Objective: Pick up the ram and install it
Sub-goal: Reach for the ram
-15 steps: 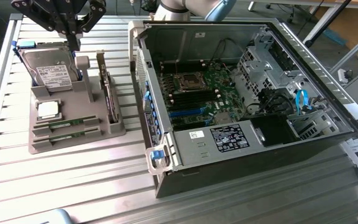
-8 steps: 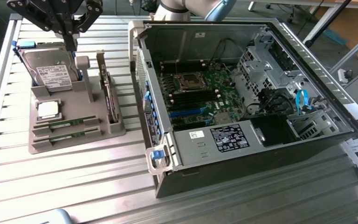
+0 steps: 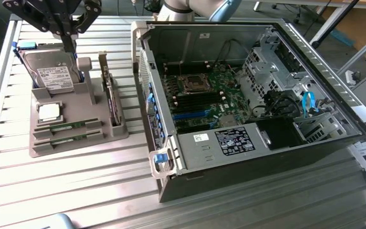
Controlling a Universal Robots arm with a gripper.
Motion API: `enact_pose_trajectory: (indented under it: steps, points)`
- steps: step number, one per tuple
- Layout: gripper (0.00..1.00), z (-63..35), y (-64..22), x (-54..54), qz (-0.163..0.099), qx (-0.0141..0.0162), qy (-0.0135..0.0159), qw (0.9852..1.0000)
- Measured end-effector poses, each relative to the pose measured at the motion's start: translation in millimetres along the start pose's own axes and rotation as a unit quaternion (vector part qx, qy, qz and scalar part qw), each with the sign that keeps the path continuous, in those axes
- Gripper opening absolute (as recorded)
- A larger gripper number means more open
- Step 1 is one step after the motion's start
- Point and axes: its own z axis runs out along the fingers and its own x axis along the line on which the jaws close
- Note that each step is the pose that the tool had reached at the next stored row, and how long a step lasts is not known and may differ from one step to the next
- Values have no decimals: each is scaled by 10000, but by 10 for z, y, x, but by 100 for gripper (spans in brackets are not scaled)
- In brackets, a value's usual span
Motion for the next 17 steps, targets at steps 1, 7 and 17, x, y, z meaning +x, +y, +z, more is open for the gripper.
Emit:
enact_pose_trajectory:
  steps: [1,7,17]
  points:
    - [11,0,0,6,0,0,0,10000]
    - [11,-1,-4,52,0,0,0,10000]
    - [11,-4,-9,120,0,0,0,10000]
